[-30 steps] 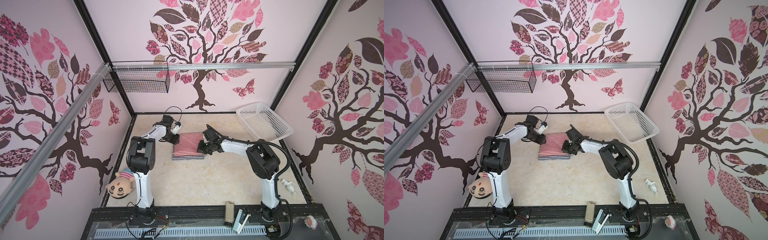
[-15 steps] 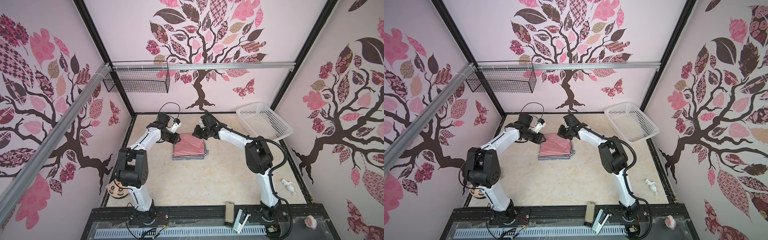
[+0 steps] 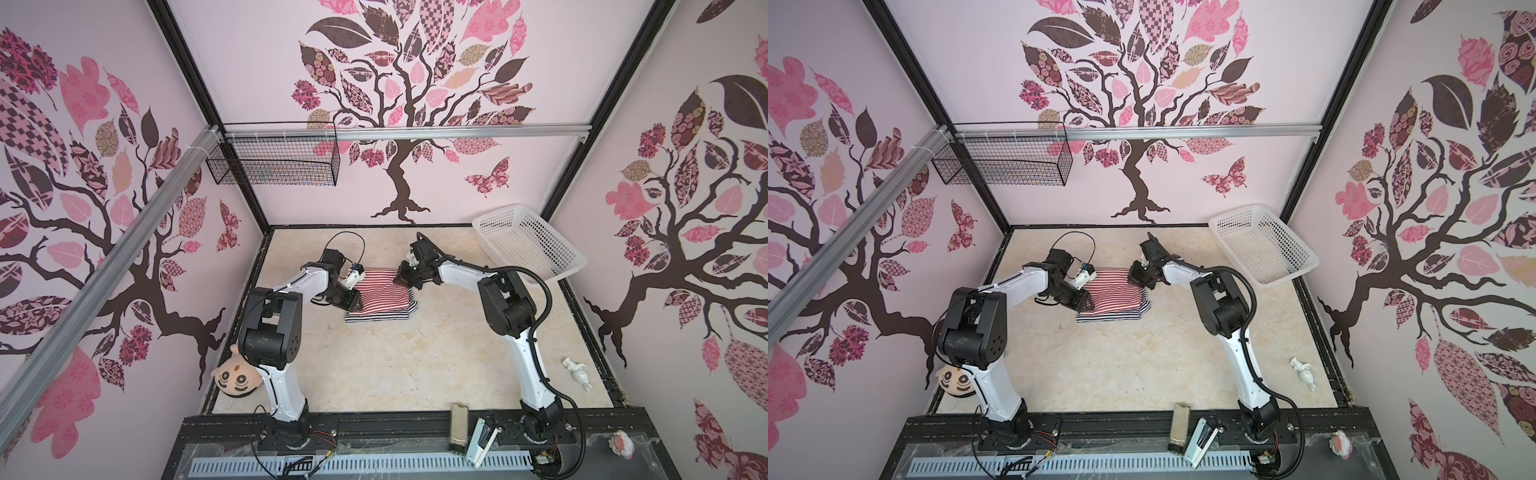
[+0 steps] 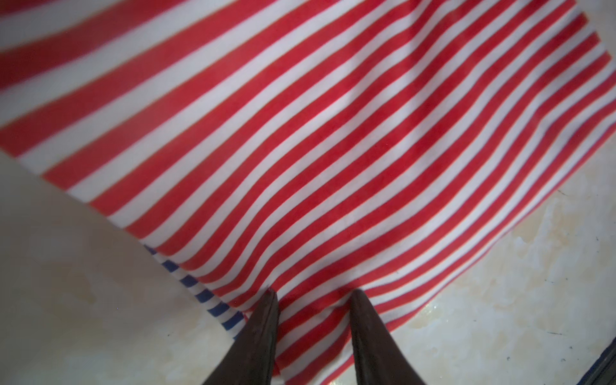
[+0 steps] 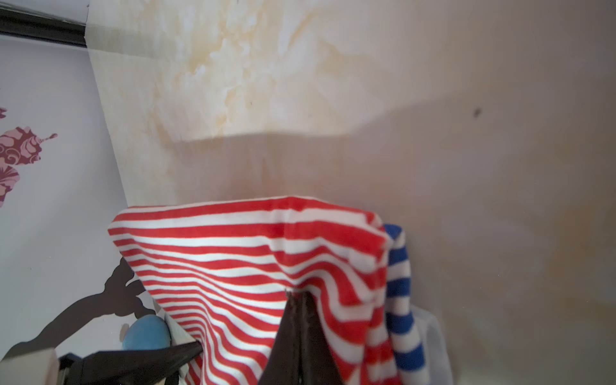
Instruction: Fold and stack the tank tops
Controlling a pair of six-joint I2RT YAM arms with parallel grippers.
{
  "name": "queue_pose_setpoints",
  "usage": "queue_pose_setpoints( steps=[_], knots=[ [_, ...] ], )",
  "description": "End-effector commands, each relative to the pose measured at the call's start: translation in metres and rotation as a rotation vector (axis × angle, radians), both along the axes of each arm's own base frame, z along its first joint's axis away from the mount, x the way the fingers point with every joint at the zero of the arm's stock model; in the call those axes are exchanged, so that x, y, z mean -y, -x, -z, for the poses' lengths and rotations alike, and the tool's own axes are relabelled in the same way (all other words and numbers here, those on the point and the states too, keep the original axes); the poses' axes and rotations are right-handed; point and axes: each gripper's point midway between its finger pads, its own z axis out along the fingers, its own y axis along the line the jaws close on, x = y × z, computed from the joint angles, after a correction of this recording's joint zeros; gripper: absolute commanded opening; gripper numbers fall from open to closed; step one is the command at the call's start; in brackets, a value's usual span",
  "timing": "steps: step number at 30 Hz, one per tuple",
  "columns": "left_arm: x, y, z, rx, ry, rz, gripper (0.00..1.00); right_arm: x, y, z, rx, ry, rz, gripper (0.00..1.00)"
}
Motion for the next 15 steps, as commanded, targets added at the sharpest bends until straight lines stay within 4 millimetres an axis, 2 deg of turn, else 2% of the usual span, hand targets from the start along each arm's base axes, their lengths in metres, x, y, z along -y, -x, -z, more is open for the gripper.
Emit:
queue_pose_setpoints(
  steps=[1, 5, 11, 13, 15],
  knots=[
    [-0.010, 0.009, -0.006, 0.019, -0.038, 0.000, 0.40, 0.004, 0.010, -0.072, 0.108, -0.062, -0.020, 0.19],
    [-0.019, -0.004, -0.018, 0.087, -0.058, -0.037, 0.41, 0.026, 0.028, -0.083, 0.119, 0.004, 0.008, 0.23],
    [-0.032, -0.032, -0.050, 0.147, 0.029, -0.133, 0.41, 0.059, 0.056, -0.076, 0.130, 0.102, 0.044, 0.26],
    [-0.038, -0.037, -0.062, 0.172, 0.051, -0.158, 0.41, 0.080, 0.062, -0.075, 0.149, 0.198, 0.066, 0.33],
    [-0.048, -0.039, -0.079, 0.222, 0.076, -0.207, 0.44, 0.104, 0.065, -0.084, 0.195, 0.306, 0.072, 0.50]
  ],
)
